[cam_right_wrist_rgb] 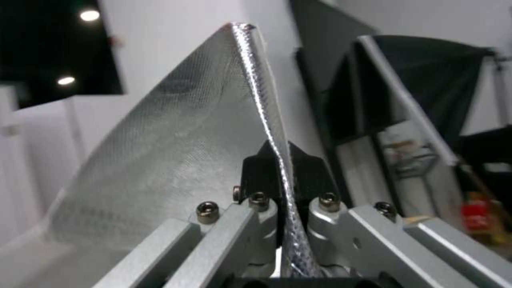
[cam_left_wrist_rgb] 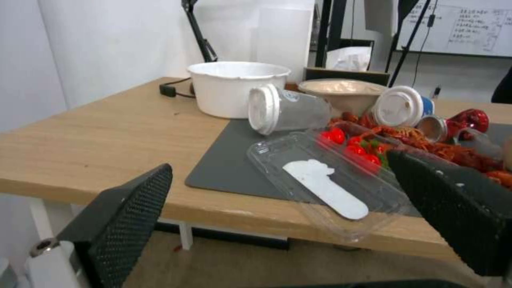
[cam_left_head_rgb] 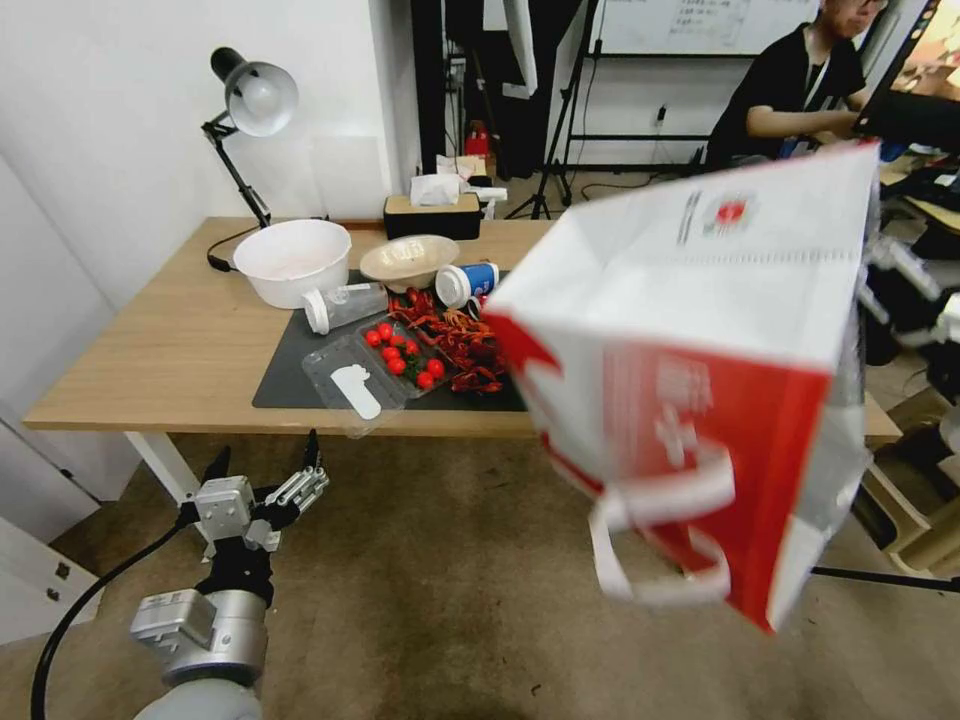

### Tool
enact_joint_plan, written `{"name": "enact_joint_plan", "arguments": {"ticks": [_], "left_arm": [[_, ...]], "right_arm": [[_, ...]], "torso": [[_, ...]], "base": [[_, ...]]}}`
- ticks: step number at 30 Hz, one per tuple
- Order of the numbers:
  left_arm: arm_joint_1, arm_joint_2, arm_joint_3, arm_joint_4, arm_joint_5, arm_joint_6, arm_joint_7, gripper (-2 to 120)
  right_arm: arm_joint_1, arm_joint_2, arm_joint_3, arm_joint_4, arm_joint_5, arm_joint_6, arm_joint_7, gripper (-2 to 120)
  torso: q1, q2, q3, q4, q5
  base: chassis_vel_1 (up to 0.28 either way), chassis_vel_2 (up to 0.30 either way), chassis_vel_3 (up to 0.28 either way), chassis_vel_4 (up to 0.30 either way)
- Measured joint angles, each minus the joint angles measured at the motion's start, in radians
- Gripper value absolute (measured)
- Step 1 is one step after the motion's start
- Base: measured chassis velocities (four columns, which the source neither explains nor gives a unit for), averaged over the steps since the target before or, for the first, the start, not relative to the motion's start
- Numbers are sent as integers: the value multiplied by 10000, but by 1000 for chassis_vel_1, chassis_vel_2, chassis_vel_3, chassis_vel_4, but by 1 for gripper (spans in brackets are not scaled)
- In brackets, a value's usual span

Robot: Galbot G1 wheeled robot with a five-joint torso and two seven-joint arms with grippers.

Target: Pick up the food delivery bag from the floor and place it on the table.

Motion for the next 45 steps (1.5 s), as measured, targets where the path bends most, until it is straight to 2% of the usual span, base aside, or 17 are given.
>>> {"name": "enact_joint_plan", "arguments": {"ticks": [1,4,5,9,16,29,40,41,42,43,44,45], "left_arm": [[0,0,0,0,0,0,0,100],[11,5,2,0,0,-2,-1,100],[11,5,2,0,0,-2,-1,100],[0,-15,96,41,50,-29,-2,100],[-58,2,128,108,100,-30,10,100],[-80,-10,134,175,82,-30,25,100],[-50,-21,148,197,51,-49,31,100],[-57,-17,146,193,25,-65,33,100],[-57,-17,146,193,25,-65,33,100],[-72,-15,139,193,4,-79,33,100],[-76,-13,133,193,-1,-85,33,100],[-85,-7,114,193,-12,-103,31,100]], "right_arm": [[0,0,0,0,0,0,0,0],[405,-123,-372,76,309,329,1863,0],[405,-123,-372,76,309,329,1863,0],[1102,-100,-1053,-367,632,443,4603,0],[1247,-20,-1190,-571,577,-122,5838,0],[2029,-188,-1505,-729,376,-547,7145,0],[2215,-198,-1637,-784,181,-685,7331,0],[2288,-194,-1681,-784,186,-629,7345,7],[2288,-194,-1681,-784,186,-629,7345,7],[2326,-197,-1693,-784,202,-609,7356,14],[2337,-200,-1696,-783,207,-604,7361,15],[2358,-218,-1700,-779,210,-602,7364,22]], "torso": [[0,0,0,0,0],[-1,-5,-3,1,0],[-1,-5,-3,1,0],[-4,-12,-6,0,0],[-7,-16,-9,-1,-1],[-9,-21,-11,1,-1],[-10,-23,-12,0,0],[-10,-24,-12,0,1],[-10,-24,-12,0,1],[-10,-24,-13,1,0],[-9,-24,-13,1,0],[-10,-24,-13,0,0]], "base": [[0,0,0,0],[0,0,0,0],[0,0,0,0],[0,0,0,0],[0,0,0,0],[0,0,0,0],[0,0,0,0],[0,0,0,0],[0,0,0,0],[0,0,0,0],[0,0,0,0],[0,0,0,0]]}}
